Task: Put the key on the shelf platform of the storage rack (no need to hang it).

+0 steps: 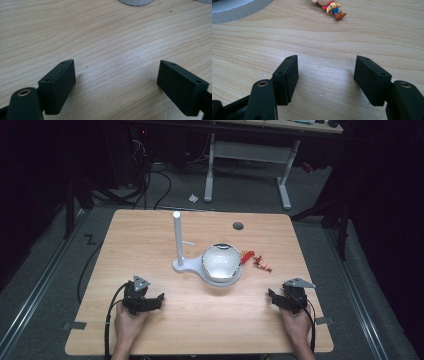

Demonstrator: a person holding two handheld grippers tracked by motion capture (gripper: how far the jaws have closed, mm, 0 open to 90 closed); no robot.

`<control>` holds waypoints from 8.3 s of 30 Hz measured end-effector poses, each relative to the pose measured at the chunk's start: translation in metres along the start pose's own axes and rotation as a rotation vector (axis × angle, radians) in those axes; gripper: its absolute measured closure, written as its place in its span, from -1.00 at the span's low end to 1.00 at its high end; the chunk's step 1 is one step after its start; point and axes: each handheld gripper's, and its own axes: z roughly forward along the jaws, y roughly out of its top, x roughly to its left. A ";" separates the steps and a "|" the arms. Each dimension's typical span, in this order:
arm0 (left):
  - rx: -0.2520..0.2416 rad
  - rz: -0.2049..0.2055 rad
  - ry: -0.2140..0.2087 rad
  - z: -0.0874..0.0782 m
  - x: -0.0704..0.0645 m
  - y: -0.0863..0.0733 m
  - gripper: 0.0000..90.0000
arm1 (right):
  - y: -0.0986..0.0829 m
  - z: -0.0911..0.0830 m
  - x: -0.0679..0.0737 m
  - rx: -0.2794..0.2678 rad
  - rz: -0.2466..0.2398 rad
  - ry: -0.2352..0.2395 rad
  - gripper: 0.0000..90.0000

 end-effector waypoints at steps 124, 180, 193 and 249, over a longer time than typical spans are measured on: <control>0.002 0.002 0.001 0.000 0.000 0.000 -0.65 | 0.083 0.071 -0.006 0.030 -0.075 0.052 0.33; 0.000 0.000 0.002 0.000 0.000 0.000 -0.65 | 0.106 -0.057 -0.006 -0.214 -0.087 0.222 0.34; -0.001 -0.001 0.001 0.000 0.000 0.000 -0.65 | 0.116 -0.077 0.008 -0.244 -0.133 0.271 0.34; 0.001 0.002 0.001 0.000 0.000 0.000 -0.65 | 0.160 -0.015 0.100 -0.124 -0.284 0.454 0.33</control>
